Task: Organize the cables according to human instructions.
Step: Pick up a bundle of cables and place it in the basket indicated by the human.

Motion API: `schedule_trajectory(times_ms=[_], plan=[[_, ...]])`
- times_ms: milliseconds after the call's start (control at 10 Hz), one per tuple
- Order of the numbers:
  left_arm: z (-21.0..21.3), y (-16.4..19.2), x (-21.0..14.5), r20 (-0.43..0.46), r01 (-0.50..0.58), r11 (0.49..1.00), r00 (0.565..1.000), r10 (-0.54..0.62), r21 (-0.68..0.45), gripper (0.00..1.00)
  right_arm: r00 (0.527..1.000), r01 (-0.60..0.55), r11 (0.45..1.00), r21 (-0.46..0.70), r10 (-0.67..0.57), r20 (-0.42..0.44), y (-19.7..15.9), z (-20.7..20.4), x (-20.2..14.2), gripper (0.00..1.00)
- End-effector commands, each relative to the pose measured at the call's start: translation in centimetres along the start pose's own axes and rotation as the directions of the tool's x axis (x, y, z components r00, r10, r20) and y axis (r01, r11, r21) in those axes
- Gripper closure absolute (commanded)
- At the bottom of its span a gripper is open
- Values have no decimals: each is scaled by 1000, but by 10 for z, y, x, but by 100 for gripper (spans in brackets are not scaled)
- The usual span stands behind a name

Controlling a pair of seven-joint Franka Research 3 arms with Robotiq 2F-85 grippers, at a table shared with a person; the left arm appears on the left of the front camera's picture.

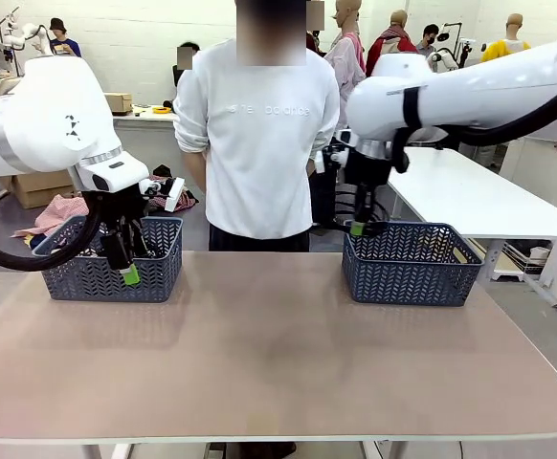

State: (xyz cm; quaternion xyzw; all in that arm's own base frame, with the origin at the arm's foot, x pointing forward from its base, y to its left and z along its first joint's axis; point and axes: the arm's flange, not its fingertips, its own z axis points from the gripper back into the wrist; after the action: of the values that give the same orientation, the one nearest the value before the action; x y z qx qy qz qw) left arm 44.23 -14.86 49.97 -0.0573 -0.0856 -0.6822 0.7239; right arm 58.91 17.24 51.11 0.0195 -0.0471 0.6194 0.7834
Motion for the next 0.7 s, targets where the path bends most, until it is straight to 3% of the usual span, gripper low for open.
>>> schedule_trajectory(times_ms=[0,300,600], plan=[[2,1,-1,-5,-4,1000,1000,4,6,0,1000,11,999,-32,-10,22,13,-2,-46,100],[2,1,-1,-5,-4,1000,1000,4,6,0,999,19,995,-100,-22,-28,6,-8,-85,100],[2,1,-1,-5,-4,1000,1000,4,6,0,998,46,998,-43,-48,-29,-1,-4,-82,100]])
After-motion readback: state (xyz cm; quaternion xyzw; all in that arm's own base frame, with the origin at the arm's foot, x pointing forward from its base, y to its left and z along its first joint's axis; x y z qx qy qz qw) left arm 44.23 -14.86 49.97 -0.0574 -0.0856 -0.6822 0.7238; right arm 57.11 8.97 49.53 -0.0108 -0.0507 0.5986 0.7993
